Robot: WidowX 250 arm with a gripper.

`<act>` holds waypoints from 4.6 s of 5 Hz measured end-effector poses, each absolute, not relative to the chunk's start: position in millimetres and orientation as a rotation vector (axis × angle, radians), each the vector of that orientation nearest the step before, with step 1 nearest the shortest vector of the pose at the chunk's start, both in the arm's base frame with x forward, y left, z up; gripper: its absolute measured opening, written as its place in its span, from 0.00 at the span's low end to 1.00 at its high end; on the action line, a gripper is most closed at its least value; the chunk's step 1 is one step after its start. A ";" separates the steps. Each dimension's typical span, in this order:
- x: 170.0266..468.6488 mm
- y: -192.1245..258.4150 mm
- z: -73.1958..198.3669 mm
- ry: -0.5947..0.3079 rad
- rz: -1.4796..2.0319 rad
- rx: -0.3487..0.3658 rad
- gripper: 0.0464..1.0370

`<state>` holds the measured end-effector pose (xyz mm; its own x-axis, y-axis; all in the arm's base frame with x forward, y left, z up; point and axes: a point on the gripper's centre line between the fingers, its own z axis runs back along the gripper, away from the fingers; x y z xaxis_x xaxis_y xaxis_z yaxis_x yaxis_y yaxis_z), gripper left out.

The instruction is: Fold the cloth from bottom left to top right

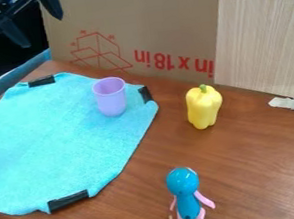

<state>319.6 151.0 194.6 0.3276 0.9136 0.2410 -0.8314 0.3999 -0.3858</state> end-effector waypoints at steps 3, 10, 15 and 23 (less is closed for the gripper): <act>308.4 184.5 151.0 -0.412 1.070 -0.096 0.96; 196.4 267.4 64.7 -0.233 0.862 0.022 0.96; 176.1 275.4 25.0 -0.217 0.795 0.146 0.93; 273.8 168.8 72.7 -0.350 0.895 0.025 0.02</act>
